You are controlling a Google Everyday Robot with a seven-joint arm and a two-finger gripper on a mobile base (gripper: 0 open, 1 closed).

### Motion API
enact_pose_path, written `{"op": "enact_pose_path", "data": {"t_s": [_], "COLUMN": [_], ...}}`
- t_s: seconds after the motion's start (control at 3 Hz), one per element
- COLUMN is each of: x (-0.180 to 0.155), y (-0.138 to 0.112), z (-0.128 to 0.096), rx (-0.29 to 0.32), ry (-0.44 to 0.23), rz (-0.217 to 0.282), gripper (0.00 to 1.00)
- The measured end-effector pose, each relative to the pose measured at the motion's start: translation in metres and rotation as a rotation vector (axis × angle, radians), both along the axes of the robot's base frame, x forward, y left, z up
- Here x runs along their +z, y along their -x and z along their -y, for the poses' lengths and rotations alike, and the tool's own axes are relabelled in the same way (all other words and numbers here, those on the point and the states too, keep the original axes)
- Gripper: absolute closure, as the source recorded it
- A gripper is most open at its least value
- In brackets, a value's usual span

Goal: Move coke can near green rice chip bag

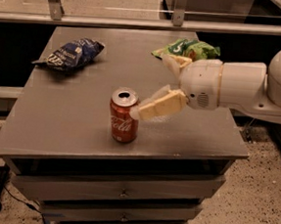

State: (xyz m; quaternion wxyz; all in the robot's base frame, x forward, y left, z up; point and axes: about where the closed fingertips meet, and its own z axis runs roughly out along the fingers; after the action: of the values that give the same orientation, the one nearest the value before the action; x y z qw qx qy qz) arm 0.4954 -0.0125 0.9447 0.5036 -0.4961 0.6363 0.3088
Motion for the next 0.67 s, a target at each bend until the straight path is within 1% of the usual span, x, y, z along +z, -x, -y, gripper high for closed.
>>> {"op": "enact_pose_path", "data": {"t_s": [0.33,0.67], "x": [0.026,0.034], "y": [0.009,0.022], "z": [-0.041,-0.068], "rx": [0.055,0.100], "ry": [-0.194,-0.312], "rz": [0.039,0.031], "gripper": [0.00,0.00]}}
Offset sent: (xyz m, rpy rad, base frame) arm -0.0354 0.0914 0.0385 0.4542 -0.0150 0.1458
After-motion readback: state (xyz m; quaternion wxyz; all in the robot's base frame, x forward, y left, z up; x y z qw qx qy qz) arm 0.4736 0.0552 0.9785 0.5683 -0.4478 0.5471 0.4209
